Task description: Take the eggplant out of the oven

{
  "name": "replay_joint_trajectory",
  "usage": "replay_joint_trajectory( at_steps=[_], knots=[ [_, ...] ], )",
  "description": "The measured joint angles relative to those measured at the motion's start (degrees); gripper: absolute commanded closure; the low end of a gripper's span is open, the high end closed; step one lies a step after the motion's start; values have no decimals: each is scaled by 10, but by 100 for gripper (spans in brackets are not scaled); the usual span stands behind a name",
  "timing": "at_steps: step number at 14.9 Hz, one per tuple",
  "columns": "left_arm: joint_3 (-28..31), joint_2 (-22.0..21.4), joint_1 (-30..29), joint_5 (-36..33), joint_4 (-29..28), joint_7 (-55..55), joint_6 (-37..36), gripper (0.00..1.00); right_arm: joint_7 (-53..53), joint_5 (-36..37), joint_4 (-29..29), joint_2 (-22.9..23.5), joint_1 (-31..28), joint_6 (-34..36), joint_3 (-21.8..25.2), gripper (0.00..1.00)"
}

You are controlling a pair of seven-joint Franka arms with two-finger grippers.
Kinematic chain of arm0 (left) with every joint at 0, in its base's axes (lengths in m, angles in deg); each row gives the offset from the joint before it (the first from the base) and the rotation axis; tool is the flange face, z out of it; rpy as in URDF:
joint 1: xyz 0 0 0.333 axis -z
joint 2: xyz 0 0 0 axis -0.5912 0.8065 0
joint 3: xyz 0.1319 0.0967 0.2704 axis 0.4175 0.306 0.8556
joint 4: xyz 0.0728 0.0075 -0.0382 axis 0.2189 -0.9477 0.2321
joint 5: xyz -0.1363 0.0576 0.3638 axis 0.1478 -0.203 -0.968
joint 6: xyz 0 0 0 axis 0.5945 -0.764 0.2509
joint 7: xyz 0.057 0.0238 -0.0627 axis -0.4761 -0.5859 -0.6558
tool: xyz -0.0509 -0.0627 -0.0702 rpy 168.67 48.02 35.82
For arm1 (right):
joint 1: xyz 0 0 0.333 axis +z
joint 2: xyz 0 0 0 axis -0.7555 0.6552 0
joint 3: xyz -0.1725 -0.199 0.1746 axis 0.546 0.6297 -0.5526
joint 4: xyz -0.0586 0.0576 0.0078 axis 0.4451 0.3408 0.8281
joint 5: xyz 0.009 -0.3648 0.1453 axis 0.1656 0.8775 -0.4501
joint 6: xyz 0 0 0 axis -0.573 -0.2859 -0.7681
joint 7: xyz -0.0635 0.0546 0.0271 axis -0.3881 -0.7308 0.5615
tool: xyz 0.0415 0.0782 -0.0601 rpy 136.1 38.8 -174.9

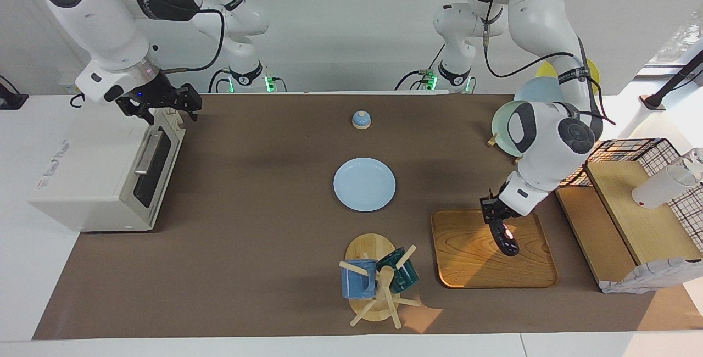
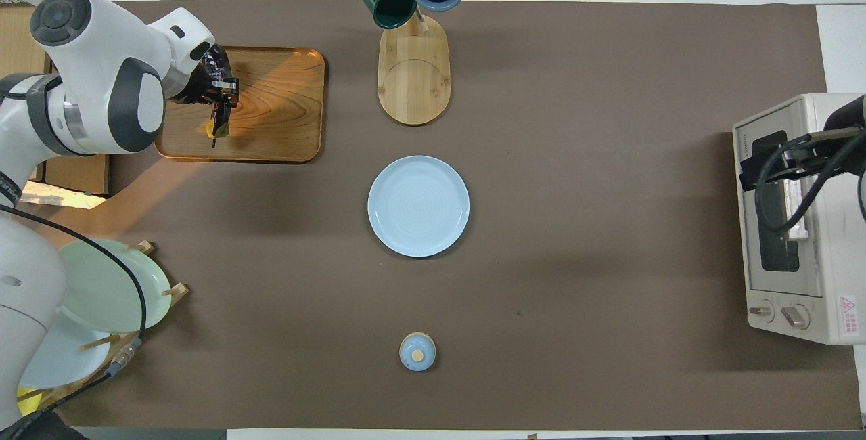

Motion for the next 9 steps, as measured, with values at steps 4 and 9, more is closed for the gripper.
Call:
replay_joint_trajectory(
  at_steps=[4, 9],
  knots=[
    [-2, 11, 0, 0, -1, 0, 21, 100, 0, 0, 0, 1, 2, -4, 4, 0],
    [-4, 11, 1, -2, -11, 13, 31, 0, 0, 0, 0, 1, 8, -5, 13, 0]
  ],
)
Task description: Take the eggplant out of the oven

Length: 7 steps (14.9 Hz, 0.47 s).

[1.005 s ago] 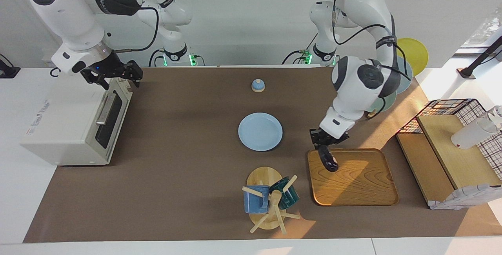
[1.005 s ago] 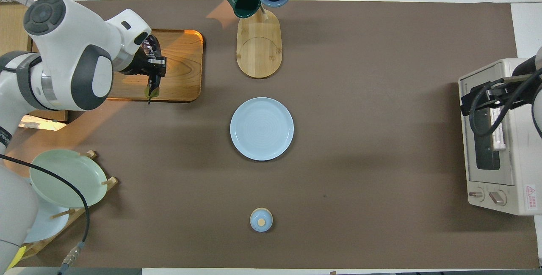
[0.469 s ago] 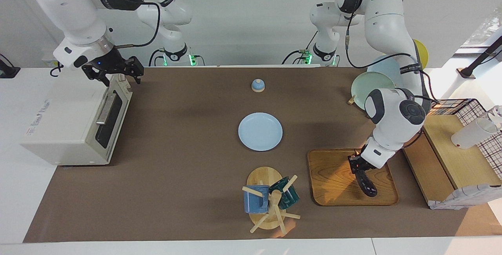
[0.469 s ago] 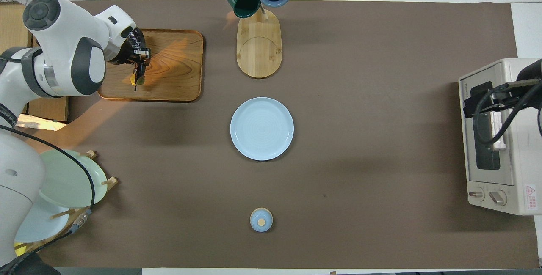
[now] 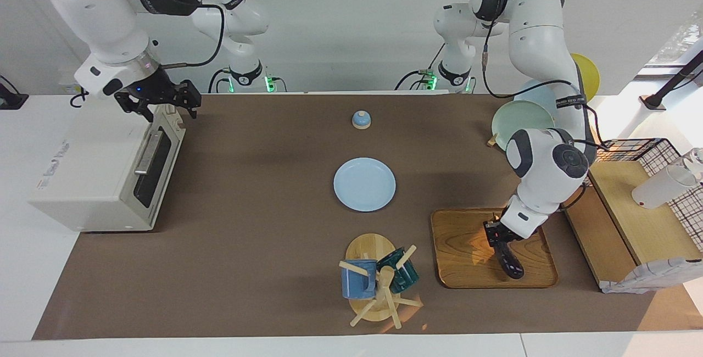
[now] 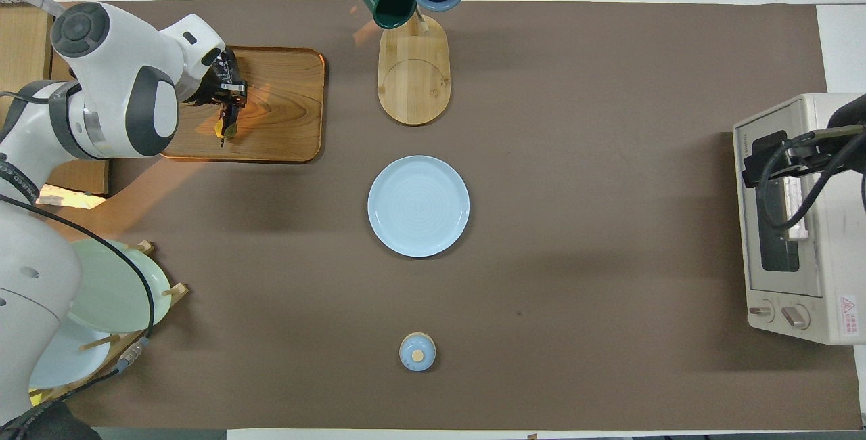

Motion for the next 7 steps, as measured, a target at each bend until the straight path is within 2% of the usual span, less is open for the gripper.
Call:
replay_joint_trajectory(
  at_steps=[4, 7],
  knots=[
    [0, -7, 0, -1, 20, 13, -31, 0, 0, 0, 0, 0, 0, 0, 7, 0],
    [4, -43, -5, -1, 29, 13, -56, 0, -3, 0, 1, 0, 4, -4, 9, 0]
  ],
)
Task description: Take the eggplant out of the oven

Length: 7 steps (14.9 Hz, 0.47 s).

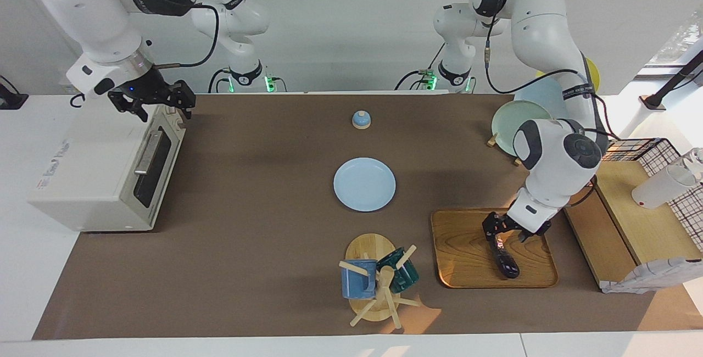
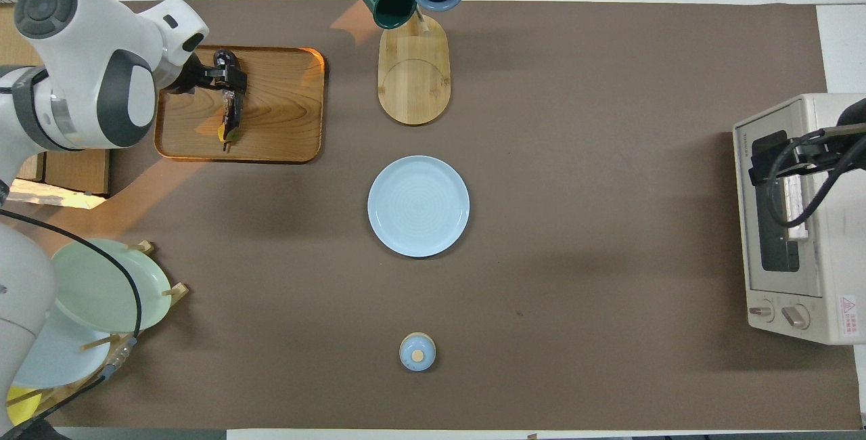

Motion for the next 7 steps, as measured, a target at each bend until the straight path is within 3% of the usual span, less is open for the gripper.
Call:
replay_joint_trajectory(
  at_steps=[7],
  knots=[
    [2, -145, -11, -2, 2, -56, -185, 0, -4, 0, 2, 0, 6, 0, 16, 0]
  ],
)
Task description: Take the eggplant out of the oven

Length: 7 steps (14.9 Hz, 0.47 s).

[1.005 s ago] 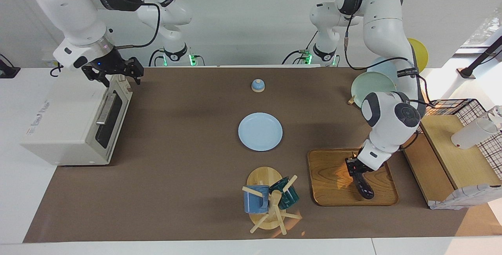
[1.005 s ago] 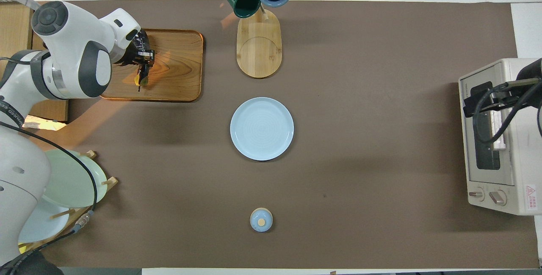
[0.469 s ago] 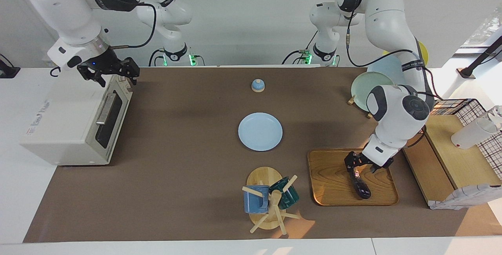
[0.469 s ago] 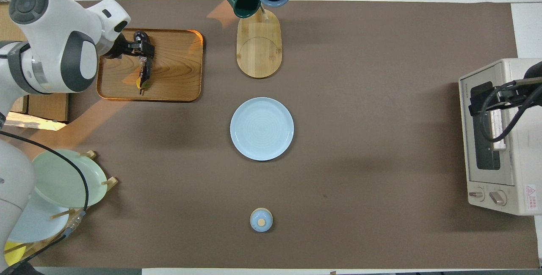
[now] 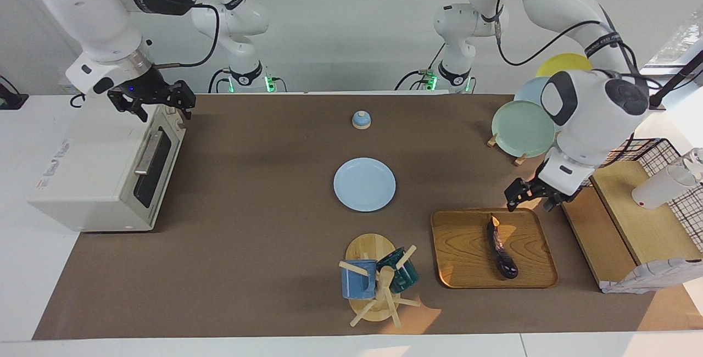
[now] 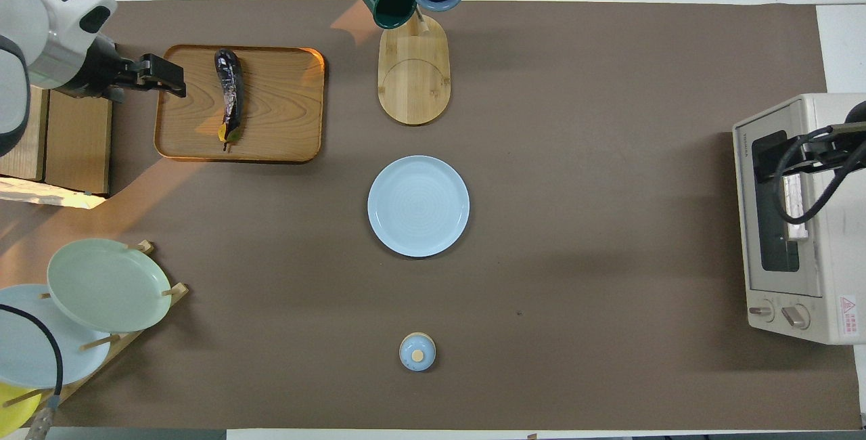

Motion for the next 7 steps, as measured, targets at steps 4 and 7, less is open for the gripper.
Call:
replay_joint_trajectory(
  at_steps=[4, 7],
  knots=[
    [0, -71, 0, -10, -3, -7, -98, 0, 0, 0, 1, -1, 0, 0, 0, 0],
    [0, -117, 0, -11, -25, -7, -148, 0, 0, 0, 1, -2, 0, 0, 0, 0]
  ],
)
